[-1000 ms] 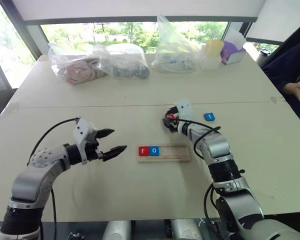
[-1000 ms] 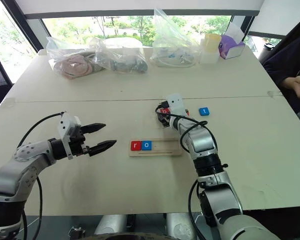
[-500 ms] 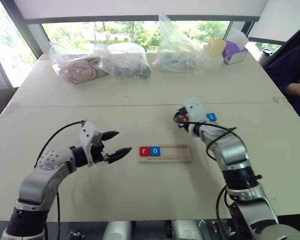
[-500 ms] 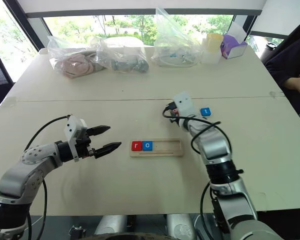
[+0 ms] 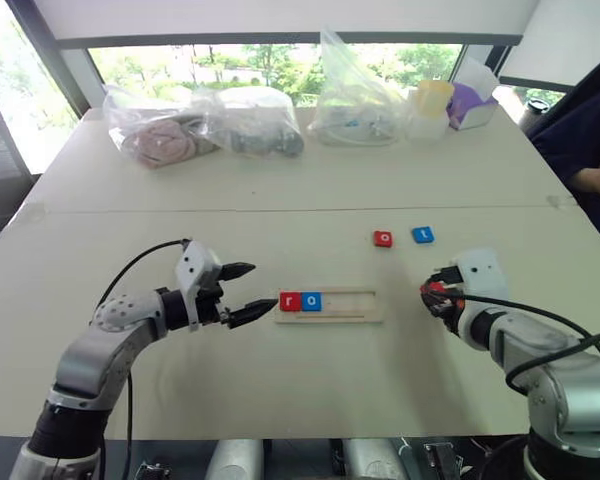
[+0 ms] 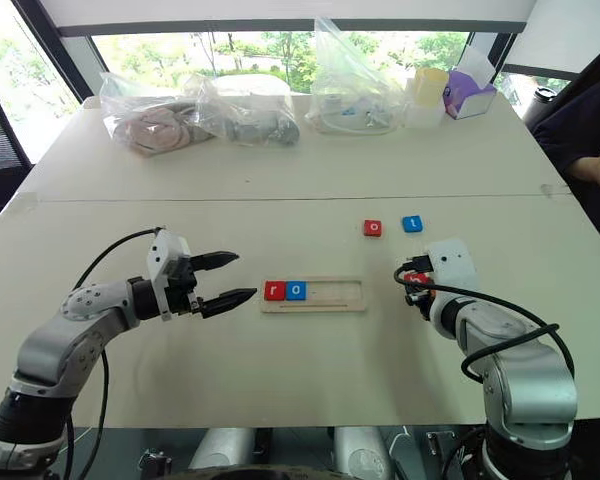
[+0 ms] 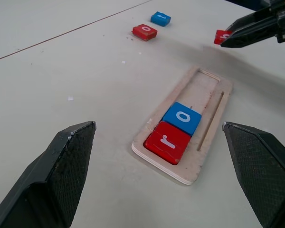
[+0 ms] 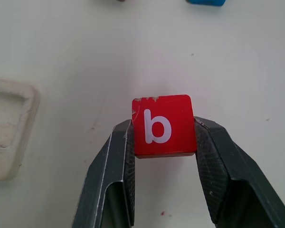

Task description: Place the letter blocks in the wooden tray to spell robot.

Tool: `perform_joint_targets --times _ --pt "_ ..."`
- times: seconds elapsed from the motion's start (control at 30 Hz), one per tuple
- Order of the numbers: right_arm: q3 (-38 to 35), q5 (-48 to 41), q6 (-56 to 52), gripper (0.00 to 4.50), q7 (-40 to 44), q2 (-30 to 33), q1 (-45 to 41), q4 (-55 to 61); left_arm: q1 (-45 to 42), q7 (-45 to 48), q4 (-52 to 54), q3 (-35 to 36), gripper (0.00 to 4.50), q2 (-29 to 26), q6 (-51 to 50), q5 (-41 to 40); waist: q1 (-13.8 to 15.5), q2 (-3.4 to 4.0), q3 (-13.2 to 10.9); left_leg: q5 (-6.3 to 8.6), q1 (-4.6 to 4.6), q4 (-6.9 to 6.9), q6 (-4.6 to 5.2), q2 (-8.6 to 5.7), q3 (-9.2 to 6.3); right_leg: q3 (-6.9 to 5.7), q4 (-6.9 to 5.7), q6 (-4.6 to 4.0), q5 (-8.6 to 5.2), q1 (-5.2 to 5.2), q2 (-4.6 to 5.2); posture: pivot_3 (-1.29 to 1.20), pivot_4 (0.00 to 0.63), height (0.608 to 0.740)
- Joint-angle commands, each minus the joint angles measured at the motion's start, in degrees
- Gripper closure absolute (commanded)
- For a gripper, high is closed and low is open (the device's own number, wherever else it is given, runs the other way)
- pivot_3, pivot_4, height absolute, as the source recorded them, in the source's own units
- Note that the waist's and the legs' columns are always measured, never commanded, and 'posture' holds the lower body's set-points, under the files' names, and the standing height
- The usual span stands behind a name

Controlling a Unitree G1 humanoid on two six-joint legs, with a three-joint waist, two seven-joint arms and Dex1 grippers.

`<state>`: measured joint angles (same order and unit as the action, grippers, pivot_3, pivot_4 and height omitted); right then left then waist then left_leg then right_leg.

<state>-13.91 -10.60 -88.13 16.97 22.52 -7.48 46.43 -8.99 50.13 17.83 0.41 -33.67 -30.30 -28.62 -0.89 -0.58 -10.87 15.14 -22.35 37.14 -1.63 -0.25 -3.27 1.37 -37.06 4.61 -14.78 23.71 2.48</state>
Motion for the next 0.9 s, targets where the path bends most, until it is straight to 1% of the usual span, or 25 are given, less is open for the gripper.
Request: perform_joint_targets --times 0.03,0.17,0.23,0.27,0.3,0.33,0.37,0.4,0.43,0.47,0.5,0.53,0.6,0.67,0.7,0.8,0.9 --pt "-0.51 -0.96 -1.13 3.33 -0.49 -2.00 1.31 3.01 -1.52 0.67 -0.10 -0.07 0.00 -0.41 0.74 -0.01 0.07 0.00 0.00 0.00 -0.01 0.00 0.00 0.00 0.00 0.00 0.00 0.03 0.00 0.00 0.00 0.00 0.150 0.740" --pt "-0.65 -1.26 -0.81 3.33 -0.82 -3.41 2.17 1.85 -2.17 1.19 -1.00 -0.02 0.00 -1.01 0.96 0.50 0.06 0.00 0.00 0.00 -0.03 -0.01 0.00 -0.04 0.01 0.00 0.03 0.06 -0.02 0.00 0.07 0.00 0.150 0.740" --pt "-0.68 -1.94 0.11 2.24 -0.15 -2.97 1.98 1.13 -2.29 1.19 -1.28 0.31 0.00 -1.20 1.04 0.73 0.06 0.00 0.00 0.00 -0.03 0.00 0.00 -0.03 0.01 0.00 0.04 0.06 -0.02 0.00 0.06 0.00 0.150 0.740" --pt "-0.61 -2.40 0.52 1.87 0.47 -2.38 1.77 0.84 -2.33 1.23 -1.37 0.46 0.00 -1.27 1.03 0.74 0.06 0.00 0.00 0.00 -0.03 0.00 0.00 -0.03 0.00 0.00 0.03 0.05 -0.03 0.00 0.06 0.00 0.150 0.740" --pt "-0.45 -3.55 1.49 1.23 2.35 -0.48 1.33 0.44 -2.33 1.19 -1.39 0.65 0.00 -1.34 0.92 0.64 0.06 0.00 0.00 0.00 -0.03 0.00 0.00 -0.03 0.01 0.00 0.03 0.05 -0.03 0.00 0.06 0.00 0.150 0.740" --pt "0.14 -4.78 3.95 0.79 5.31 3.14 1.01 -0.26 -2.30 1.10 -1.36 0.87 0.00 -1.39 0.81 0.54 0.06 0.01 -0.01 0.00 -0.03 0.00 0.00 -0.03 0.01 0.00 0.04 0.05 -0.03 0.00 0.06 0.00 0.150 0.740" --pt "0.67 -5.70 5.72 0.25 7.33 5.73 0.78 -0.72 -2.25 1.14 -1.41 1.12 0.00 -1.51 0.78 0.43 0.05 0.02 -0.02 0.00 -0.03 0.00 0.00 -0.04 0.03 0.00 0.05 0.05 -0.03 0.00 0.08 0.00 0.150 0.740" --pt "1.25 -6.13 12.06 0.07 12.51 11.71 0.42 -3.52 -2.01 1.20 -1.38 1.23 0.00 -1.60 0.90 0.45 0.06 0.02 -0.02 0.00 -0.03 0.00 0.00 -0.06 0.06 0.01 0.07 0.05 -0.04 0.00 0.11 0.00 0.150 0.740" --pt "1.61 -6.37 16.78 0.07 16.02 15.84 0.30 -5.70 -1.84 1.26 -1.36 1.26 0.00 -1.67 1.02 0.48 0.05 0.03 -0.03 0.00 -0.03 0.03 0.00 -0.06 0.06 0.00 0.13 0.05 -0.04 -0.04 0.11 0.00 0.150 0.740" --pt "1.95 -6.71 20.00 0.07 18.06 18.45 0.26 -7.16 -1.66 1.46 -1.43 1.42 0.00 -1.85 1.17 0.42 0.06 0.00 -0.04 0.00 -0.03 0.01 0.00 -0.08 0.09 0.00 0.17 0.05 -0.04 -0.04 0.14 0.00 0.150 0.740" --pt "2.74 -6.32 26.26 0.07 21.71 22.09 0.12 -10.24 -1.43 1.63 -1.61 1.51 0.00 -2.00 1.46 0.47 0.06 -0.03 -0.04 0.00 -0.02 0.02 0.00 -0.08 0.11 -0.01 0.23 0.05 -0.04 -0.09 0.13 0.00 0.150 0.740" --pt "4.18 -4.66 35.12 0.07 25.93 25.65 0.31 -14.29 -1.27 1.60 -1.61 1.50 0.00 -1.97 1.57 0.53 0.04 -0.04 -0.04 0.00 -0.01 0.02 0.00 -0.06 0.14 -0.07 0.32 0.05 -0.05 -0.17 0.08 0.00 0.150 0.740" --pt "6.10 -4.15 51.34 0.07 37.63 30.94 -0.24 -24.70 -0.99 1.31 -1.30 1.66 0.00 -1.95 1.75 0.58 0.02 -0.04 -0.05 0.00 0.00 -0.02 0.00 -0.04 0.19 -0.10 0.41 0.05 -0.05 -0.23 0.05 0.00 0.150 0.740" --pt "8.91 -3.52 62.91 0.07 46.79 34.33 -2.60 -35.66 -0.70 0.86 -0.79 1.88 0.00 -1.97 1.72 0.59 -0.02 -0.06 -0.06 0.01 0.01 -0.03 0.00 -0.03 0.21 -0.11 0.52 0.08 -0.03 -0.30 0.02 0.00 0.150 0.740" --pt "10.50 -2.77 67.99 0.07 50.08 35.07 -4.61 -41.12 -0.49 0.56 -0.45 2.05 0.00 -1.96 1.70 0.57 -0.03 -0.07 -0.07 0.00 0.00 -0.03 0.00 -0.02 0.22 -0.11 0.56 0.11 -0.01 -0.31 0.03 0.00 0.150 0.740" --pt "14.39 -0.10 78.07 0.07 55.09 34.95 -10.24 -52.75 0.19 -0.12 0.43 2.59 0.00 -2.12 1.66 0.42 -0.08 -0.05 -0.08 0.00 0.01 -0.01 0.00 -0.02 0.32 -0.05 0.60 0.21 0.08 -0.32 0.09 0.00 0.150 0.740" --pt "16.79 0.98 82.27 0.07 58.05 33.94 -13.91 -58.88 1.20 -0.75 1.44 3.23 0.00 -2.35 1.58 0.12 -0.06 -0.04 -0.08 0.01 0.01 -0.02 0.00 -0.02 0.30 -0.04 0.60 0.23 0.11 -0.30 0.09 0.00 0.150 0.740"
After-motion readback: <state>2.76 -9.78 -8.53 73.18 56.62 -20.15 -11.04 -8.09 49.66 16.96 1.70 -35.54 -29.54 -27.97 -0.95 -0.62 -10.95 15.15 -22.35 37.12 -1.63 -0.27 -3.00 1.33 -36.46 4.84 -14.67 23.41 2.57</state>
